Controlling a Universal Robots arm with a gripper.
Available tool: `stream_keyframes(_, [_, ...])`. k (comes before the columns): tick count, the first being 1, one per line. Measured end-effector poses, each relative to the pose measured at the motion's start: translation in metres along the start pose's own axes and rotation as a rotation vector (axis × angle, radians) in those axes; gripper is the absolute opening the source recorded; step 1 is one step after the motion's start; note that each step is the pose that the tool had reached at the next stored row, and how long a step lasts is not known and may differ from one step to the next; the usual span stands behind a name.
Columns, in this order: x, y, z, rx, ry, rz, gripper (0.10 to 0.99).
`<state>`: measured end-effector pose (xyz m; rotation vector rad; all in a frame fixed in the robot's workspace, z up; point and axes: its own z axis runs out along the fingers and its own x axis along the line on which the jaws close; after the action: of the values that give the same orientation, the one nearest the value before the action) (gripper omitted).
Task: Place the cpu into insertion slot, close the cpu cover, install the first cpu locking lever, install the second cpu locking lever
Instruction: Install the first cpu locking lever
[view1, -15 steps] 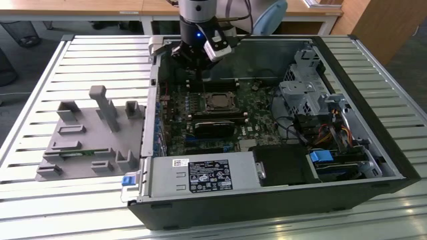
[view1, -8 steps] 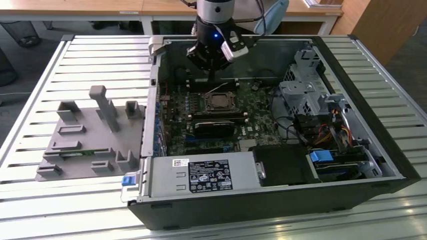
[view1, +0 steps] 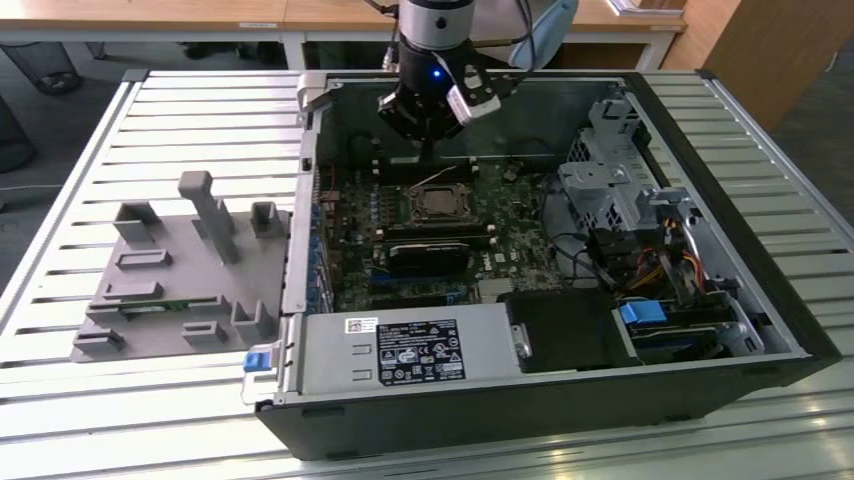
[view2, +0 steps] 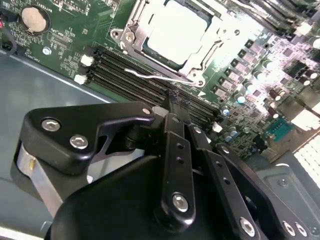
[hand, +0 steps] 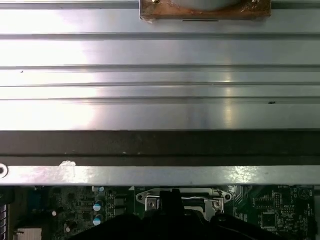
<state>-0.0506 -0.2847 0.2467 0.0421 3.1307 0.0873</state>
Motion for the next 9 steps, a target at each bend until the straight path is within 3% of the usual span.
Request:
stream_keyframes(5, [0.0000,-0.0003,0.0037,-0.003,-0.0112,-0.001,0.118])
stream_keyframes(9, [-0.0044,-0.0002,0.0067,-0.004,-0.0113,-0.001,0.118])
